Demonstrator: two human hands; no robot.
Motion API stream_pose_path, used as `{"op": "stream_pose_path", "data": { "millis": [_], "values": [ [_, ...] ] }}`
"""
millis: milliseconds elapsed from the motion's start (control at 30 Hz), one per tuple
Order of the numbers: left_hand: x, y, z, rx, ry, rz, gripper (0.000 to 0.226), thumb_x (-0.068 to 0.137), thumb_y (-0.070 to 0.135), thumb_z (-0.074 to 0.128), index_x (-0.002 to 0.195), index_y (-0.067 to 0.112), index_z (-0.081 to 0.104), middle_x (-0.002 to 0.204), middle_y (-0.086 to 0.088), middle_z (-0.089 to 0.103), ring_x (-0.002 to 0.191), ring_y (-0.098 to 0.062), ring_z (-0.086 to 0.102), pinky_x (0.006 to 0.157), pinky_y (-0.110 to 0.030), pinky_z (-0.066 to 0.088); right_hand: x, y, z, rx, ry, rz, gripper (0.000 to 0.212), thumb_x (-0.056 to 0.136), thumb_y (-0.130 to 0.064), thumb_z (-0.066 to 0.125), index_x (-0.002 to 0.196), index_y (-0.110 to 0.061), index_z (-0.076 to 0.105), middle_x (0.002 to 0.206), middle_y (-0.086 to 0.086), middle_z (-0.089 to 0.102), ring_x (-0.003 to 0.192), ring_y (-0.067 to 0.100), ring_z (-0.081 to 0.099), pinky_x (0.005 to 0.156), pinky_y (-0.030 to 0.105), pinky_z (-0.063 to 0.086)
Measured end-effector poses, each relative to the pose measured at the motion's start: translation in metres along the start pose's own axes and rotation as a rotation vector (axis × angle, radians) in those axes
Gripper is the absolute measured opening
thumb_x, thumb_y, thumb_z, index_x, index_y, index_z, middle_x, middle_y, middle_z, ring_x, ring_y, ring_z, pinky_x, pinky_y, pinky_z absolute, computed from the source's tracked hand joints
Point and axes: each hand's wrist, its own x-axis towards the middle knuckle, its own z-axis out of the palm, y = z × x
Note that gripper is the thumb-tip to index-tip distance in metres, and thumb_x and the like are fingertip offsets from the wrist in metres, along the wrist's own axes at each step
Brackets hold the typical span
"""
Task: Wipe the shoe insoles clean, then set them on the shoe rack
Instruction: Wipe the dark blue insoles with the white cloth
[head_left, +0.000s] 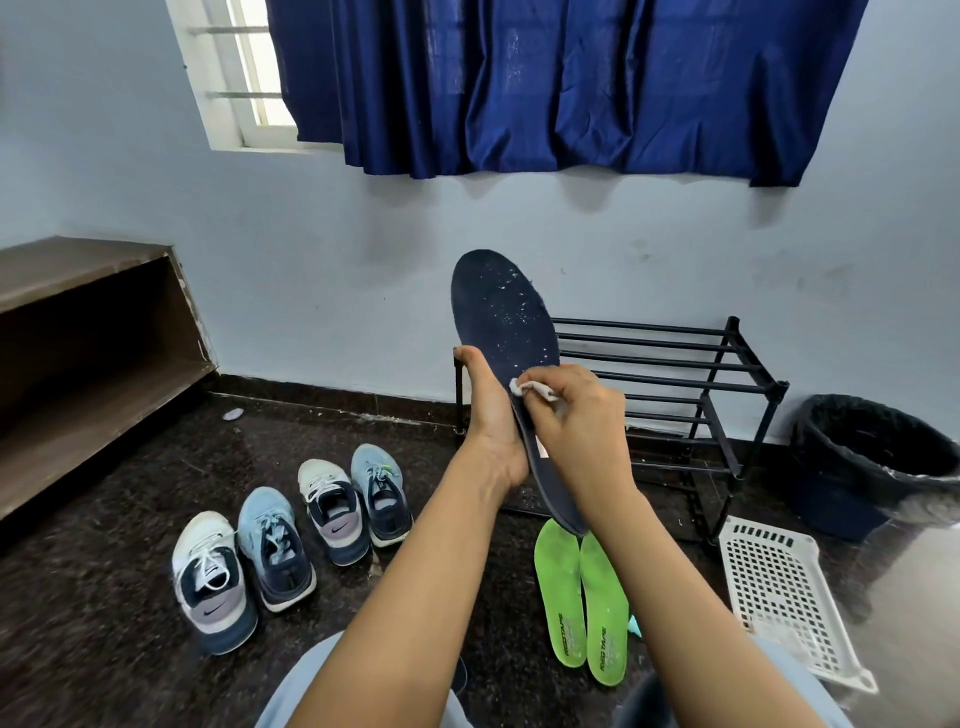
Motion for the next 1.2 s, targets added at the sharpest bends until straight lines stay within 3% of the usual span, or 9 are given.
{"op": "stream_pose_path", "data": {
  "millis": [67,200,267,533,667,767,1000,1100,1200],
  "values": [
    [0.004,0.002,0.000,-0.017,0.007,-0.018,0.094,0.081,0.086,0.009,0.096,0.014,0.068,0.087,-0.007,0.071,0.081,-0.022,0.068,0.079,-0.031,0.053,-0.001,-0.002,0.002,-0.019,0.032,-0.038,0.018,0.077,-0.003,0.065,0.086,-0.015,0.074,0.087,0.004,0.069,0.081,0.023,0.064,0.076,0.032,0.049],
    [0.008,0.010,-0.004,-0.095,-0.001,-0.049,0.103,0.080,0.087,0.008,0.098,0.003,0.065,0.092,-0.017,0.067,0.091,-0.029,0.067,0.095,-0.040,0.049,-0.005,-0.005,-0.005,0.043,-0.198,0.050,0.020,0.078,-0.003,0.065,0.082,-0.020,0.074,0.089,-0.002,0.069,0.082,0.014,0.063,0.070,0.003,0.039],
    [0.008,0.012,-0.006,-0.100,-0.007,-0.055,0.102,0.081,0.086,0.008,0.096,0.003,0.065,0.089,-0.016,0.067,0.093,-0.029,0.067,0.094,-0.039,0.050,-0.006,-0.003,-0.007,0.035,-0.269,0.087,0.020,0.078,-0.006,0.066,0.081,-0.023,0.074,0.088,-0.002,0.071,0.083,0.013,0.063,0.068,0.001,0.036],
    [0.003,0.000,0.004,0.034,0.023,-0.066,0.096,0.079,0.087,0.006,0.098,0.015,0.067,0.084,-0.007,0.069,0.078,-0.021,0.068,0.068,-0.027,0.055,0.003,0.000,0.000,0.126,0.056,0.058,0.019,0.078,-0.003,0.067,0.085,-0.020,0.074,0.087,-0.002,0.070,0.083,0.011,0.063,0.078,0.019,0.045],
    [0.005,0.014,0.001,-0.060,-0.006,-0.071,0.105,0.081,0.086,0.006,0.109,0.001,0.061,0.091,-0.020,0.067,0.082,-0.028,0.066,0.082,-0.035,0.056,-0.006,-0.004,-0.003,0.176,-0.152,0.149,0.020,0.079,-0.005,0.067,0.081,-0.023,0.074,0.090,-0.005,0.070,0.083,0.005,0.062,0.070,0.002,0.038],
    [0.007,0.018,-0.003,-0.126,-0.007,-0.021,0.102,0.083,0.084,0.007,0.099,-0.001,0.061,0.080,-0.018,0.068,0.079,-0.027,0.066,0.092,-0.035,0.049,-0.010,-0.005,-0.008,0.158,-0.253,0.158,0.019,0.079,-0.008,0.067,0.079,-0.026,0.073,0.083,-0.004,0.072,0.079,0.007,0.062,0.066,0.004,0.039],
    [-0.003,0.003,0.003,0.087,0.001,-0.011,0.101,0.083,0.082,-0.001,0.099,0.009,0.067,0.085,-0.009,0.071,0.080,-0.023,0.068,0.077,-0.030,0.053,0.000,-0.002,-0.005,0.125,-0.007,0.156,0.017,0.080,-0.007,0.066,0.084,-0.021,0.074,0.086,-0.003,0.071,0.078,0.011,0.064,0.068,0.007,0.042],
    [-0.001,0.009,0.002,0.006,-0.028,-0.007,0.104,0.082,0.084,0.002,0.093,0.002,0.065,0.082,-0.015,0.071,0.081,-0.026,0.068,0.094,-0.037,0.048,-0.006,-0.002,-0.008,0.156,-0.096,0.211,0.015,0.080,-0.011,0.068,0.084,-0.024,0.075,0.084,-0.003,0.072,0.078,0.007,0.063,0.064,0.002,0.039],
    [0.006,0.014,-0.003,-0.138,0.012,0.032,0.100,0.083,0.084,0.009,0.110,0.001,0.059,0.086,-0.017,0.065,0.091,-0.030,0.067,0.107,-0.041,0.041,-0.012,-0.005,-0.007,0.161,-0.183,0.213,0.013,0.079,-0.012,0.069,0.081,-0.024,0.075,0.081,-0.001,0.072,0.077,0.008,0.063,0.062,0.002,0.038]
  ]
}}
